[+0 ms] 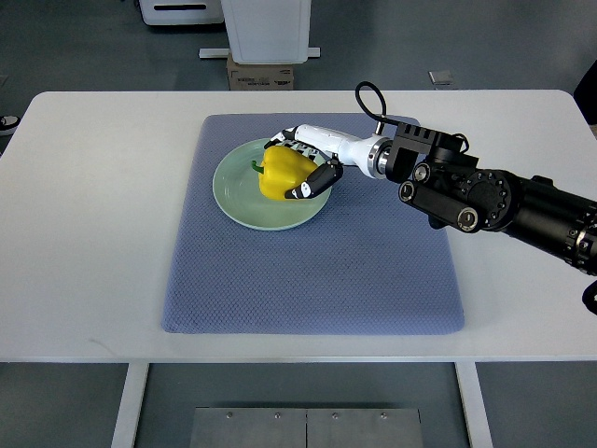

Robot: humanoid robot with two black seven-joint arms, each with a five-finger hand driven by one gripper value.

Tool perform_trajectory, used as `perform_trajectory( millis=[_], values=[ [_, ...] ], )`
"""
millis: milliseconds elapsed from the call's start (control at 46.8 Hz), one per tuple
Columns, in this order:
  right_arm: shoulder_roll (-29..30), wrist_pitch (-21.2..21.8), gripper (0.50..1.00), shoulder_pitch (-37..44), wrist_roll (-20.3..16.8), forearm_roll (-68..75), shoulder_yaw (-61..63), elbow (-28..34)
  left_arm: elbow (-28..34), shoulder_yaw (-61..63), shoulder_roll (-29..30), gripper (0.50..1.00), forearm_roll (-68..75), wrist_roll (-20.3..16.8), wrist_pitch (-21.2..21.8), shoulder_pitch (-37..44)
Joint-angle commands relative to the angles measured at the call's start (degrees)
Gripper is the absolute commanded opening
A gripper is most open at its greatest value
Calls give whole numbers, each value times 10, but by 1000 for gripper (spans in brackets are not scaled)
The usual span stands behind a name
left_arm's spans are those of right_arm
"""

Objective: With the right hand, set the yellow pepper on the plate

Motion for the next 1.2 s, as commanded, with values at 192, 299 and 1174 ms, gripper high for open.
perform_trajectory(
  millis=[192,299,1174],
  values=[
    [0,-1,560,-3,13,0,0,1,0,0,0,1000,0,0,0,0],
    [0,-1,688,-6,13,0,0,2,0,0,0,1000,0,0,0,0],
    [0,1,1000,-9,7,18,56,15,0,0,0,1000,0,0,0,0]
  ],
)
